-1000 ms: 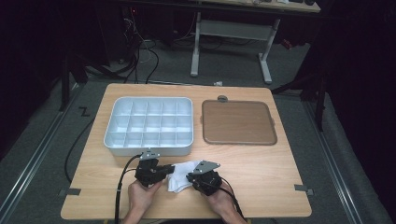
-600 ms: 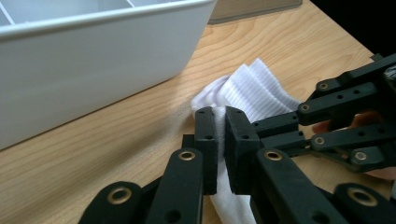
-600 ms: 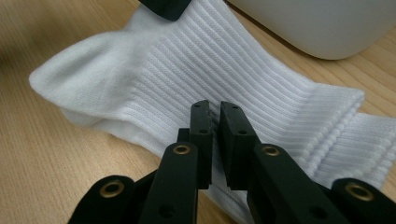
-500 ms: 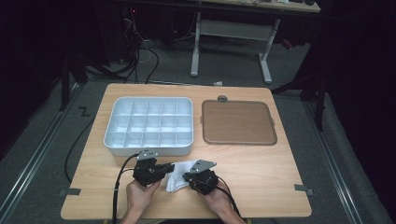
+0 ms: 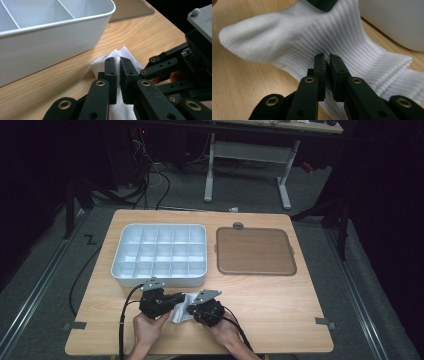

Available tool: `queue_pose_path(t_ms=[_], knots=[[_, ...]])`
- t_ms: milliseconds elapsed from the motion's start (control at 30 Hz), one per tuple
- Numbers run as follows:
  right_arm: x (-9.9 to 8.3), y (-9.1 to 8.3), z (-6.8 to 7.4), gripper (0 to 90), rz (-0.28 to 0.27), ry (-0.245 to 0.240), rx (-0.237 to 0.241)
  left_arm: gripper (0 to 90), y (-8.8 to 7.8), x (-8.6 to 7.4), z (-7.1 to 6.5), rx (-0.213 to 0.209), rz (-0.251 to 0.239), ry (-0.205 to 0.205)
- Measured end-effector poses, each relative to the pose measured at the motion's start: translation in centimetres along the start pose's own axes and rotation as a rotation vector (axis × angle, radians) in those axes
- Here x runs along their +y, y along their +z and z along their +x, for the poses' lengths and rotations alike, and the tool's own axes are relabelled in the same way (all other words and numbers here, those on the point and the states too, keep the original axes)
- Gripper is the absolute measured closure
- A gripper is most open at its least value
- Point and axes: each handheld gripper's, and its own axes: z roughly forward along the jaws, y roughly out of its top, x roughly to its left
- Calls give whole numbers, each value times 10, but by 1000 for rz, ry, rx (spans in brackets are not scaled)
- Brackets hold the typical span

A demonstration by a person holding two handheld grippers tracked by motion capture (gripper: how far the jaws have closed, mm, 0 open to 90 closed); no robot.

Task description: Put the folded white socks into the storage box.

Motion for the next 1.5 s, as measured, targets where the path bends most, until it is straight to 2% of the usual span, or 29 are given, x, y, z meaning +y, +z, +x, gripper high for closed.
queue_pose_path(t_ms=[200,233,433,500,533,567,633,667,833,1000,1200,1300,1500], knots=[[4,1,3,830,6,-13,6,857,-1,3,8,32,2,-9],[4,-2,2,812,3,3,2,858,-1,3,9,36,6,-12],[4,-18,0,785,-40,13,-26,858,-1,3,13,59,14,-18],[5,-31,-6,763,-66,17,-63,858,-1,3,13,62,19,-17],[5,-31,-6,763,-66,17,-63,858,-1,3,13,62,19,-17],[4,-37,-10,743,-72,39,-76,858,-1,3,12,62,18,-19],[3,-38,-13,736,-76,47,-80,858,-1,3,12,63,20,-15],[0,-41,-19,722,-72,65,-108,858,-1,2,12,63,21,-17],[-8,-47,-31,715,-74,107,-143,858,-1,2,12,73,18,-13],[-12,-46,-36,715,-64,117,-151,858,-2,3,12,73,16,-18],[-17,-36,-41,718,-24,140,-149,858,-2,4,9,63,16,-16],[-21,-28,-45,723,9,156,-127,858,-2,6,7,52,15,-26],[-21,-25,-44,766,11,145,-108,858,-1,6,5,43,15,-30]])
